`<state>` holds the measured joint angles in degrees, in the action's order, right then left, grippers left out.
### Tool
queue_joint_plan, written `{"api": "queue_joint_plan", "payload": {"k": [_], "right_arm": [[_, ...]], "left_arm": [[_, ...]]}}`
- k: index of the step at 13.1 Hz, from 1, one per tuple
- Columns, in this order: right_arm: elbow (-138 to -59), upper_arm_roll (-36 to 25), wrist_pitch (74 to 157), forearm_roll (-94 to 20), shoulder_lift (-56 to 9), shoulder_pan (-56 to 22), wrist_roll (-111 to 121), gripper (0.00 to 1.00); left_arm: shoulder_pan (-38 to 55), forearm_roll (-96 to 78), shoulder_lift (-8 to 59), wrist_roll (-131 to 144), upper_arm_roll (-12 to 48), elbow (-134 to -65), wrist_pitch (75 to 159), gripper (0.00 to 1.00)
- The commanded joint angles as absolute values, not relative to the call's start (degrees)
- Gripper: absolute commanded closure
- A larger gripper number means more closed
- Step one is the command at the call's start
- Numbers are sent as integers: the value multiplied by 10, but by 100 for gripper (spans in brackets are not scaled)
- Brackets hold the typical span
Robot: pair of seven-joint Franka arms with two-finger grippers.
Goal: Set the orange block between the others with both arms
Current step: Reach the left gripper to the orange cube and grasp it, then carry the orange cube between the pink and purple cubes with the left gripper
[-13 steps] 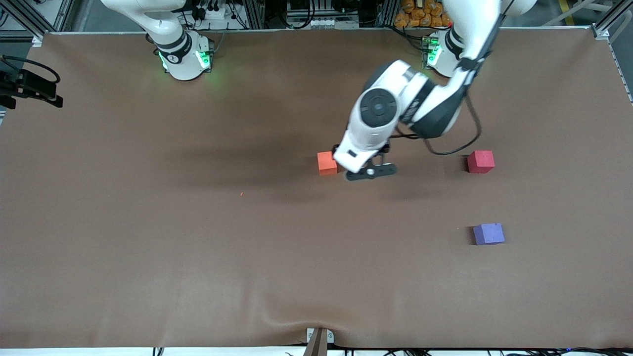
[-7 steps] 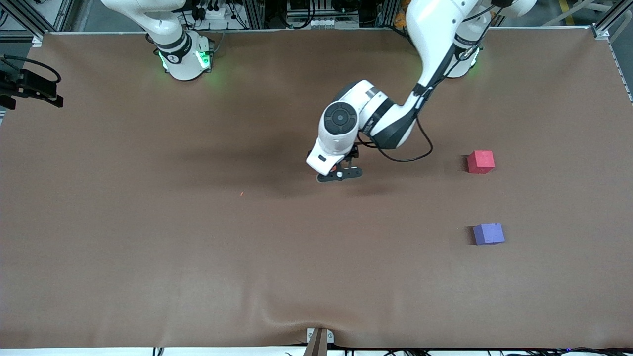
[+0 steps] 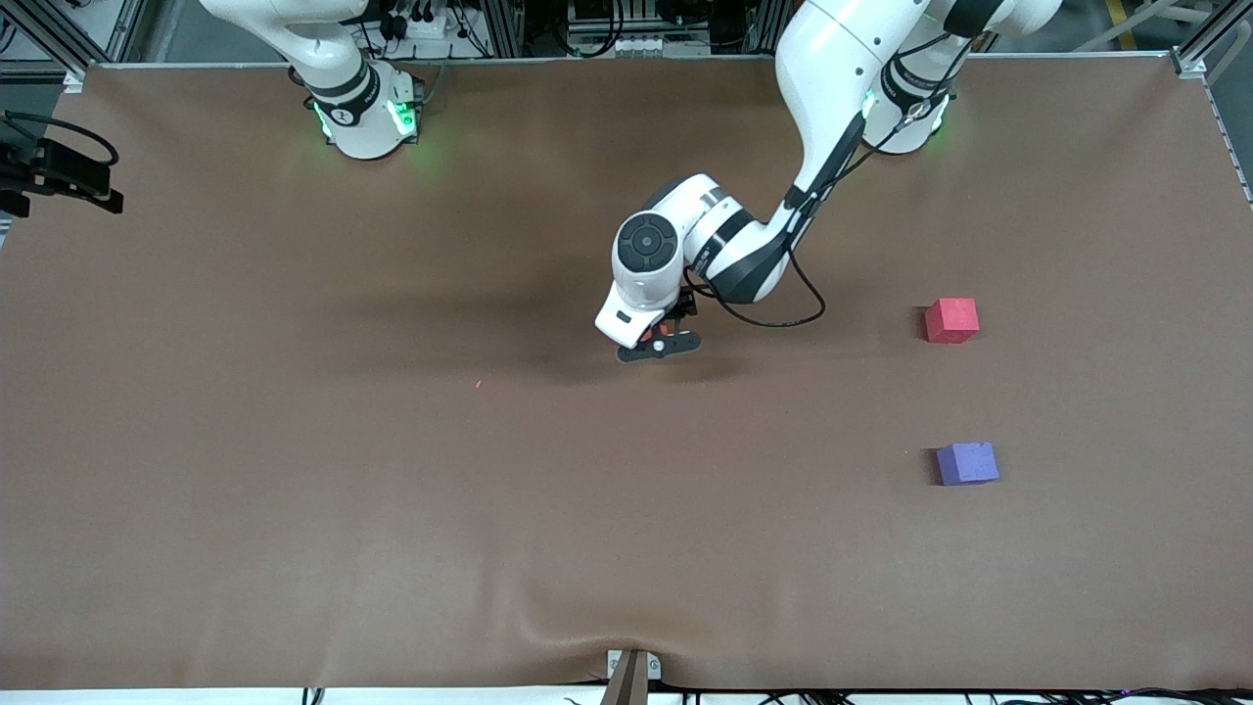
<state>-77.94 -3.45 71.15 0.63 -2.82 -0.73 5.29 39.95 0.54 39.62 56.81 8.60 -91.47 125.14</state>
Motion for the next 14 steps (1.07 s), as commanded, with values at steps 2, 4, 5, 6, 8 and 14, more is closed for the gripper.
{"api": "queue_joint_plan", "payload": {"k": [2, 4, 5, 6, 8, 14], "right_arm": [[-791, -27, 720, 13, -38, 4, 60, 0], [-791, -26, 749, 9, -41, 5, 59, 0], [-792, -26, 761, 8, -42, 5, 59, 0], [-795, -26, 762, 4, -41, 5, 58, 0], [-796, -27, 757, -5, -37, 7, 59, 0], [-795, -26, 761, -5, -40, 4, 61, 0]], "left_arm": [[413, 19, 408, 589, 82, -911, 1264, 10], [423, 18, 416, 592, 82, -911, 1276, 16], [424, 19, 416, 597, 82, -911, 1276, 24], [421, 21, 415, 597, 82, -912, 1276, 41], [416, 21, 413, 595, 80, -912, 1275, 87], [289, 41, 295, 516, 75, -916, 1131, 100]]}}
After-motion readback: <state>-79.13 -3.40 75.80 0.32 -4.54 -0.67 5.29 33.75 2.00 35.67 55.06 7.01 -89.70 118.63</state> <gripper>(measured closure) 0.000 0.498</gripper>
